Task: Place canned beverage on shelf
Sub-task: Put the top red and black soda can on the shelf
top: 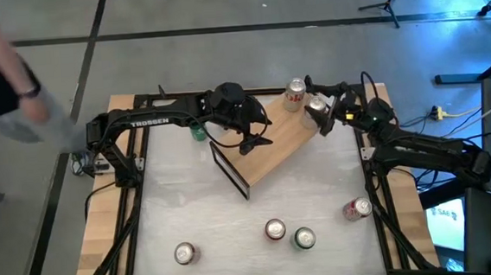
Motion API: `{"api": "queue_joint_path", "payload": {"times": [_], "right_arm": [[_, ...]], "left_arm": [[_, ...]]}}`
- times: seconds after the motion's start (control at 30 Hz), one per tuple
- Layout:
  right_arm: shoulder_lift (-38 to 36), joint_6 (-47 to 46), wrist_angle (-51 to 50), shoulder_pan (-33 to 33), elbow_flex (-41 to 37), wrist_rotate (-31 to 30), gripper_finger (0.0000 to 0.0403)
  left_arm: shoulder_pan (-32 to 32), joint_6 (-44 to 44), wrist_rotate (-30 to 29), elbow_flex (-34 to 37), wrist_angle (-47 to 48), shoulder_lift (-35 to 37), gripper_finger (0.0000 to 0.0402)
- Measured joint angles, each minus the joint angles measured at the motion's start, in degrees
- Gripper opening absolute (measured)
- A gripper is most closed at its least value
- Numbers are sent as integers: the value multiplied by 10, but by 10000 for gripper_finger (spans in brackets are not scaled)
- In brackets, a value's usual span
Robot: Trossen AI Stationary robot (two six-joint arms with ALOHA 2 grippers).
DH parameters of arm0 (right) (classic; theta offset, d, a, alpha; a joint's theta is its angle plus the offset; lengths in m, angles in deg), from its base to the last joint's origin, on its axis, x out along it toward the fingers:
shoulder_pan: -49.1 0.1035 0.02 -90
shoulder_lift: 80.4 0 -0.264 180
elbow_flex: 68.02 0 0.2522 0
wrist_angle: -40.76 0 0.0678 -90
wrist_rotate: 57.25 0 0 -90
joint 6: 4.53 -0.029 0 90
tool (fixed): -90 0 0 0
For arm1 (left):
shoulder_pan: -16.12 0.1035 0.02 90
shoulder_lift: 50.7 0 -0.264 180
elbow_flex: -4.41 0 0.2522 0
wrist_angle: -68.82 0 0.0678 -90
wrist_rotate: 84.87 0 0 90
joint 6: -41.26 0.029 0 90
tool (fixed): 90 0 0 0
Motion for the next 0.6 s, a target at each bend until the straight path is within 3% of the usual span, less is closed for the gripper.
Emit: {"api": "queue_joint_path", "payload": {"times": [0.27, 0.6], "right_arm": [[0, 0, 0, 0, 35, 0, 392], [0, 0, -11, 0, 100, 70, 392]], "left_arm": [[8, -23, -36, 0, 0, 0, 323], [53, -29, -36, 0, 0, 0, 323]]}}
